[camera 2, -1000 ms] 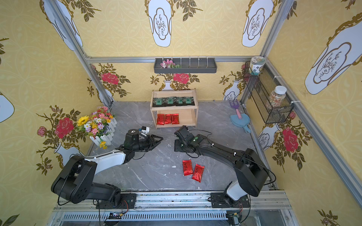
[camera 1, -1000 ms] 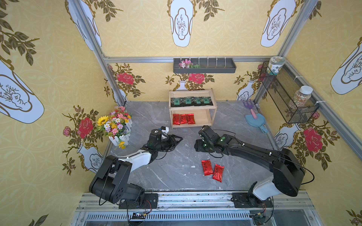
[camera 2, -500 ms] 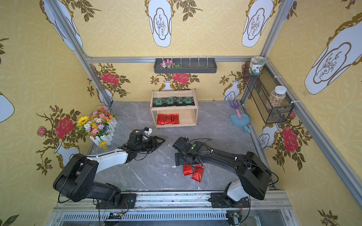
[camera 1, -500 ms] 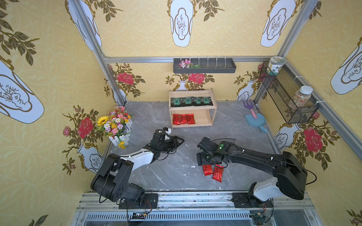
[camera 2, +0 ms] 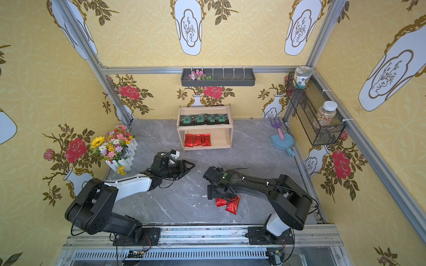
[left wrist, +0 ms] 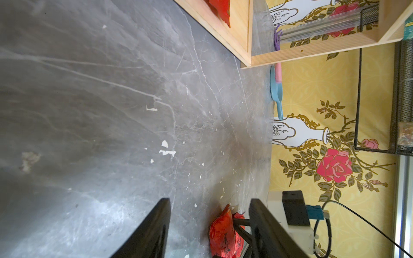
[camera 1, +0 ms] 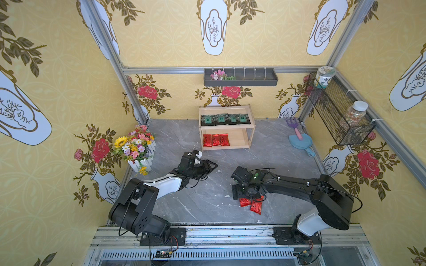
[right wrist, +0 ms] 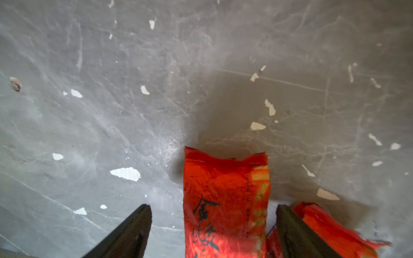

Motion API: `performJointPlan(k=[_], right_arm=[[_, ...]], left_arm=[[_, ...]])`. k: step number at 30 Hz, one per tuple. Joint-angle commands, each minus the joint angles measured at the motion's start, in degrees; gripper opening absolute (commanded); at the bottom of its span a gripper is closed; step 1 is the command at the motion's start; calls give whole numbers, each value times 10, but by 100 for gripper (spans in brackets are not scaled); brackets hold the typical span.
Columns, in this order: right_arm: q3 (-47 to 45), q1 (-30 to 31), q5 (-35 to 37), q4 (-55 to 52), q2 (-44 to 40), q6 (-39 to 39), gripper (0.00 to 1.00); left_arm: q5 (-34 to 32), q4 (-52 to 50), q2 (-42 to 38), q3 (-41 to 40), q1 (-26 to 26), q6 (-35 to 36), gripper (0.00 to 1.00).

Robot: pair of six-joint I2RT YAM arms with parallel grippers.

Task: Place the tea bags on the shelf by color
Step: Move the tea bag to the center of the board.

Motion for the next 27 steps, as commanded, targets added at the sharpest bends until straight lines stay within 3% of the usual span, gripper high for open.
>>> performJointPlan(k=[1,19,27], right_arm=[[1,0,4,15,16,2,87],[34,5,25,23,58,-23,62],[51,2,29,30,63,-41,60]], left_arm=[[4,-4,4,2,-1,7,62],[0,-8,15,10,-1,9,61],[-3,-8,18,13,1,8,61]])
